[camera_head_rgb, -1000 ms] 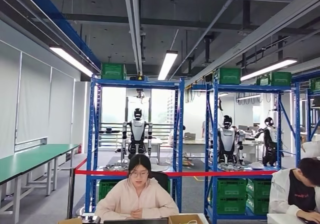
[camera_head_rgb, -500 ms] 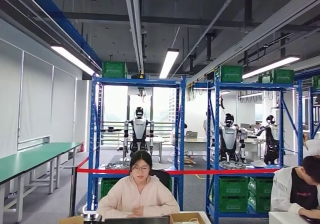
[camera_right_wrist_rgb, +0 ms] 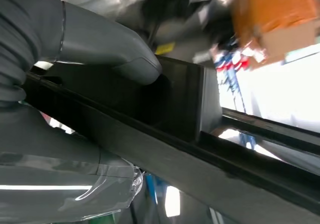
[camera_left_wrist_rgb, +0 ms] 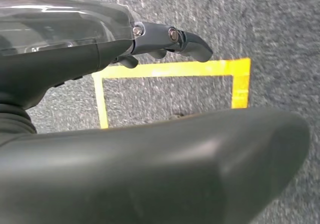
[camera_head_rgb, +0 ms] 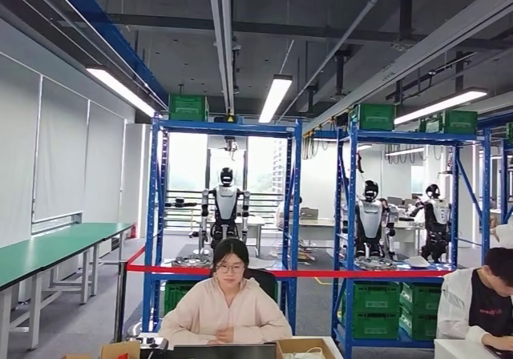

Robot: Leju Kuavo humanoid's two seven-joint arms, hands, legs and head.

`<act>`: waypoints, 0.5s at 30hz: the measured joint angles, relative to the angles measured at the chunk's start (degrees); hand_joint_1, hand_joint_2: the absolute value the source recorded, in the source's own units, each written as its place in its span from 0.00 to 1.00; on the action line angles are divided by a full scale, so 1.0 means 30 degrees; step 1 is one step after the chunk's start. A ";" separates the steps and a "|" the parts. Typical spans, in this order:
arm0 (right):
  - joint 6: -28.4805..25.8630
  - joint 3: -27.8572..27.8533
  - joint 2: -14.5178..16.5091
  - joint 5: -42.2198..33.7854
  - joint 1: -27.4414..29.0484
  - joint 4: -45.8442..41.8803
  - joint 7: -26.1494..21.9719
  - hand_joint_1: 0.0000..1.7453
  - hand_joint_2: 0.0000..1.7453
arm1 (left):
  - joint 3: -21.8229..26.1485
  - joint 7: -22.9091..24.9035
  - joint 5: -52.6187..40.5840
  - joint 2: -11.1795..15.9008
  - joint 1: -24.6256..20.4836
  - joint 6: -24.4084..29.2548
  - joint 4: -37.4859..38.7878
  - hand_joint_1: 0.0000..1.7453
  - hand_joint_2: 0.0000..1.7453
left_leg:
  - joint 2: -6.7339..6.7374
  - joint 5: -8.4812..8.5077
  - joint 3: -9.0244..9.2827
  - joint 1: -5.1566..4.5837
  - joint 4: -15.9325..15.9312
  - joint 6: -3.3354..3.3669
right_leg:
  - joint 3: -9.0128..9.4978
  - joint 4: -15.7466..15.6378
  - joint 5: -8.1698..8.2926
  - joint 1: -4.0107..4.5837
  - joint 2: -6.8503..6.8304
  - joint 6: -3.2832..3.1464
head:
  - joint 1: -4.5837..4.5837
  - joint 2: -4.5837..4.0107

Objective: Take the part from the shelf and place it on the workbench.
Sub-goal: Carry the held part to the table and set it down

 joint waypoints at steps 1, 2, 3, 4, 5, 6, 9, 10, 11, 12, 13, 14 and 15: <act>-0.0067 -0.0124 0.0065 0.1347 -0.0005 -0.0111 0.0459 1.00 1.00 | -0.0053 0.0011 -0.0044 0.0007 0.0034 0.0015 0.0000 0.00 1.00 | -0.0006 0.0012 0.0011 -0.0016 -0.0020 0.0105 | 0.0006 0.0037 -0.0078 -0.0034 -0.0006 0.0069 | 0.0004 0.0000; -0.0078 -0.0239 0.0124 0.2501 -0.0051 -0.0228 0.0889 1.00 1.00 | -0.0106 0.0005 -0.0084 0.0022 0.0045 0.0016 0.0000 0.00 1.00 | -0.0008 0.0023 0.0033 -0.0016 -0.0040 0.0217 | -0.0075 0.0281 -0.0285 -0.0068 -0.0009 0.0142 | 0.0005 0.0000; -0.0036 -0.0324 0.0180 0.3480 -0.0142 -0.0314 0.1265 1.00 1.00 | -0.0159 -0.0007 -0.0131 0.0036 0.0034 0.0018 0.0000 0.00 1.00 | -0.0008 0.0027 0.0060 -0.0010 -0.0060 0.0318 | -0.0314 0.0862 -0.0660 -0.0087 -0.0007 0.0201 | 0.0004 0.0000; 0.0053 -0.0381 0.0235 0.4190 -0.0249 -0.0358 0.1572 1.00 1.00 | -0.0217 -0.0035 -0.0173 0.0051 0.0010 0.0018 0.0000 0.00 1.00 | -0.0008 0.0021 0.0079 -0.0025 -0.0073 0.0387 | -0.0714 0.1778 -0.1152 -0.0099 -0.0008 0.0241 | 0.0002 0.0000; 0.0144 -0.0401 0.0286 0.4712 -0.0365 -0.0335 0.1861 1.00 1.00 | -0.0272 -0.0075 -0.0200 0.0062 -0.0015 0.0015 0.0000 0.00 1.00 | -0.0007 0.0007 0.0088 -0.0057 -0.0073 0.0438 | -0.1267 0.2945 -0.1680 -0.0099 -0.0009 0.0247 | 0.0000 0.0000; 0.0223 -0.0356 0.0331 0.5045 -0.0487 -0.0203 0.2177 1.00 1.00 | -0.0323 -0.0120 -0.0242 0.0066 -0.0033 0.0007 0.0000 0.00 1.00 | -0.0007 -0.0008 0.0098 -0.0103 -0.0072 0.0478 | -0.1817 0.4054 -0.2073 -0.0097 -0.0007 0.0229 | -0.0002 0.0000; 0.0339 0.0328 0.0390 0.5383 -0.1117 0.0813 0.3773 1.00 1.00 | -0.0426 -0.0275 -0.0339 0.0069 -0.0067 -0.0073 0.0000 0.00 1.00 | -0.0048 -0.0043 0.0159 -0.0261 -0.0071 0.0545 | -0.2058 0.4275 -0.1512 -0.0002 0.0012 -0.0005 | -0.0002 0.0000; 0.0390 0.0745 0.0408 0.5401 -0.1451 0.1277 0.4437 1.00 1.00 | -0.0461 -0.0330 -0.0350 0.0069 -0.0085 -0.0115 0.0000 0.00 1.00 | -0.0066 -0.0054 0.0197 -0.0296 -0.0075 0.0556 | -0.1548 0.3127 -0.0813 0.0096 0.0030 -0.0156 | -0.0002 0.0000; 0.0478 0.1180 0.0461 0.5412 -0.1828 0.1816 0.5019 1.00 1.00 | -0.0507 -0.0383 -0.0362 0.0066 -0.0108 -0.0151 0.0000 0.00 1.00 | -0.0074 -0.0062 0.0220 -0.0313 -0.0095 0.0561 | -0.0997 0.1952 -0.0269 0.0211 0.0044 -0.0339 | 0.0002 0.0000; 0.0593 0.1608 0.0572 0.5421 -0.2224 0.2483 0.5458 1.00 1.00 | -0.0561 -0.0428 -0.0381 0.0060 -0.0143 -0.0188 0.0002 0.00 1.00 | -0.0076 -0.0055 0.0223 -0.0304 -0.0117 0.0543 | -0.0558 0.0951 0.0139 0.0317 0.0054 -0.0493 | 0.0000 0.0002; 0.0720 0.1983 0.0709 0.5430 -0.2597 0.3243 0.5743 1.00 1.00 | -0.0623 -0.0461 -0.0406 0.0055 -0.0176 -0.0228 0.0004 0.00 1.00 | -0.0074 -0.0039 0.0208 -0.0276 -0.0142 0.0511 | -0.0280 0.0316 0.0325 0.0421 0.0064 -0.0610 | 0.0002 0.0007; 0.0840 0.2290 0.0858 0.5441 -0.2917 0.4108 0.5899 1.00 1.00 | -0.0682 -0.0477 -0.0444 0.0049 -0.0205 -0.0271 0.0005 0.00 1.00 | -0.0071 -0.0008 0.0183 -0.0241 -0.0179 0.0458 | -0.0203 0.0104 0.0296 0.0484 0.0065 -0.0686 | 0.0002 0.0009; 0.0924 0.2538 0.1020 0.5450 -0.3180 0.5017 0.5981 1.00 1.00 | -0.0725 -0.0485 -0.0484 0.0047 -0.0225 -0.0319 0.0007 0.00 1.00 | -0.0072 0.0033 0.0183 -0.0219 -0.0227 0.0382 | -0.0164 -0.0060 0.0325 0.0516 0.0065 -0.0719 | -0.0002 0.0011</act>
